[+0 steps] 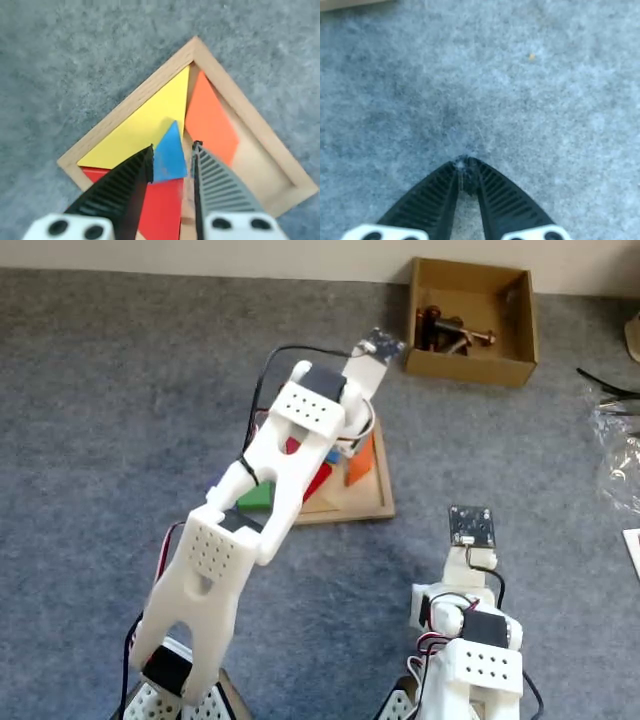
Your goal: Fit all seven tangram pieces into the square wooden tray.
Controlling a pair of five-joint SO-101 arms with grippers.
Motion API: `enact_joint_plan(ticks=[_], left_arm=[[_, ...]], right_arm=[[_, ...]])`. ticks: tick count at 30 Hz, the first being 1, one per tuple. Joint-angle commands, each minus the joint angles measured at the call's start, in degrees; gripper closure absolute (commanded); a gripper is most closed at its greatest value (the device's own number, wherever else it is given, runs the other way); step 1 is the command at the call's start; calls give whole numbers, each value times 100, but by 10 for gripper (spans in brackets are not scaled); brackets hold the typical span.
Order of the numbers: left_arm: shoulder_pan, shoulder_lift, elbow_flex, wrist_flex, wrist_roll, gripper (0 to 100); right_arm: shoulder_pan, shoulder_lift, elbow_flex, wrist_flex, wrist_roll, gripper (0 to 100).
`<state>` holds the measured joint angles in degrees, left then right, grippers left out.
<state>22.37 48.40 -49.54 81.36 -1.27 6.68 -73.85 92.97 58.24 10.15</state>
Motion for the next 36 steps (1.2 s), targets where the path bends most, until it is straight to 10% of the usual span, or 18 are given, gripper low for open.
enact_joint_plan(ticks=[1, 8, 23, 36], left_arm=[[22, -637, -189, 149, -35, 875], [40, -848, -189, 396, -44, 869], [-435, -435, -163, 870, -2769, 754], [-382, 66, -189, 563, -3095, 751]], right_arm=[[189, -4, 180, 92, -18, 993], [189, -4, 180, 92, -18, 993], [189, -4, 180, 92, -18, 993], [189, -4, 180, 92, -18, 993]])
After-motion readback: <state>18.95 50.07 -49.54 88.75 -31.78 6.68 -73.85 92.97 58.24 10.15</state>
